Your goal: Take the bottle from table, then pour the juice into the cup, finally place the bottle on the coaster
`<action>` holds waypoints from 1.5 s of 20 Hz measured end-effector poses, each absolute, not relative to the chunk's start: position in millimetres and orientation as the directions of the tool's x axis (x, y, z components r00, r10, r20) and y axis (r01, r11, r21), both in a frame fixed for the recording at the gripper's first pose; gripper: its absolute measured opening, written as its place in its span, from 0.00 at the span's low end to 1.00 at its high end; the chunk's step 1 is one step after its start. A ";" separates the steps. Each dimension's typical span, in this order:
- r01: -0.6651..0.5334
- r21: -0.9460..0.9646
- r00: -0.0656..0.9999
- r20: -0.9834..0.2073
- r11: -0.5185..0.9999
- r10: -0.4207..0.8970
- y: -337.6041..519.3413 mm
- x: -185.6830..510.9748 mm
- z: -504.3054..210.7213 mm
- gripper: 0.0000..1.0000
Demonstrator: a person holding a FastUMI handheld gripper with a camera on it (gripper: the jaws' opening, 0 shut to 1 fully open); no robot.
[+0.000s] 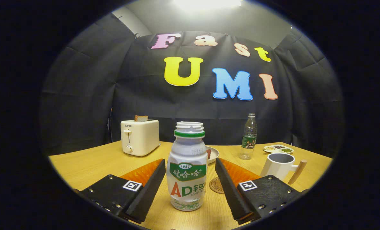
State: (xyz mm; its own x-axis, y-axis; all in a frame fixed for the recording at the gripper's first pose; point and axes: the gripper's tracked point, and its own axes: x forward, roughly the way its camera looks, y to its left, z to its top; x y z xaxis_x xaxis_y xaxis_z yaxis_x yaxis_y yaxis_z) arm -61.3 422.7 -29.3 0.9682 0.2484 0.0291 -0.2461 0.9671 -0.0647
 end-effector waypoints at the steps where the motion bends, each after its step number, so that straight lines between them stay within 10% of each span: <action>1: -0.249 -0.062 0.968 0.023 0.966 0.251 424.3 -59.9 -32.4 0.89; 7: -0.276 -0.028 0.961 0.028 0.961 0.276 428.4 -63.1 -30.9 0.67; 30: -0.178 0.429 0.969 -0.079 0.886 0.233 349.2 -35.5 -7.0 0.67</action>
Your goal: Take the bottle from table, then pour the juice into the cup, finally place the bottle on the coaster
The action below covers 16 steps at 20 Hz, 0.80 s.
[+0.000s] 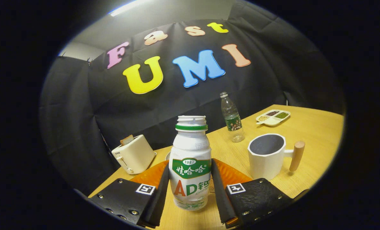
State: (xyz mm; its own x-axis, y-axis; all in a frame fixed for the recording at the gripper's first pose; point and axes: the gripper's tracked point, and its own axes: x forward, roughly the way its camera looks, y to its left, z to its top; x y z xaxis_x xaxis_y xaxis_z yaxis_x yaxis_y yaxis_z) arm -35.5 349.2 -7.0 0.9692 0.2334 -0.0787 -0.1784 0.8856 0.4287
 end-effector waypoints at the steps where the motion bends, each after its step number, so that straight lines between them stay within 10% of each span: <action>1: -0.171 0.463 0.970 -0.077 0.870 0.232 344.9 -33.0 -6.7 0.67; 16: -0.124 0.809 0.961 -0.046 0.574 0.273 337.0 -22.1 -9.6 0.67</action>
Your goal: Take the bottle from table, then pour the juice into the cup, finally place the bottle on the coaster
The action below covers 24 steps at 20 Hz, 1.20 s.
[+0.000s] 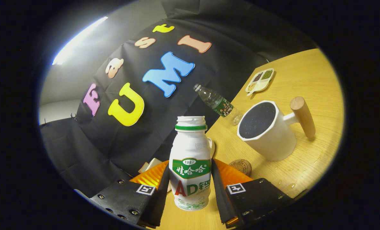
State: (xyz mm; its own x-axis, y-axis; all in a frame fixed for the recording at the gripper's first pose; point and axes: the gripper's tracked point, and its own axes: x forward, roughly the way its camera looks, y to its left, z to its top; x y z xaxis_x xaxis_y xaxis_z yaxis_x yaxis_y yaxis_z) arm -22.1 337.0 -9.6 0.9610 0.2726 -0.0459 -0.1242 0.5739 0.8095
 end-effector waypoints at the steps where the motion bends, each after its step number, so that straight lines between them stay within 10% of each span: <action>1: -0.116 0.823 0.960 -0.050 0.556 0.274 336.9 -21.3 -10.8 0.67; 24: -0.084 0.991 0.956 0.050 0.107 0.289 332.4 -16.6 2.9 0.66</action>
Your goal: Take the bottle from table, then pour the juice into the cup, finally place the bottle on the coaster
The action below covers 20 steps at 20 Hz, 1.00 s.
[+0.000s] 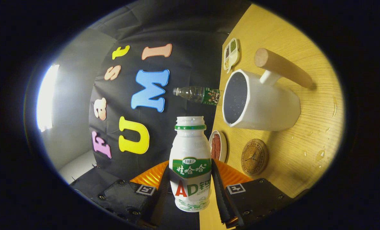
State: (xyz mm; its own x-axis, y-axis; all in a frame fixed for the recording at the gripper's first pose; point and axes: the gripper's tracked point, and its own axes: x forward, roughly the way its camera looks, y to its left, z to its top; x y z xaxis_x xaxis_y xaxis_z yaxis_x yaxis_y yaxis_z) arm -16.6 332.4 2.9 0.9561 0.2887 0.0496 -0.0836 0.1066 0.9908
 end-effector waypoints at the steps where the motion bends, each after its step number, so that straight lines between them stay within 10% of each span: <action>1: -0.081 0.993 0.957 0.052 0.089 0.286 332.1 -16.2 2.2 0.66; 20: -0.078 0.992 0.961 0.102 -0.102 0.255 322.4 -21.5 10.7 0.66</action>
State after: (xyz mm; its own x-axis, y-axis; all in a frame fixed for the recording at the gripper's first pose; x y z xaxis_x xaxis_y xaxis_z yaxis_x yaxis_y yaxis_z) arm -21.5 322.4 10.7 0.9614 0.2554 0.1023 -0.0784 -0.1019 0.9917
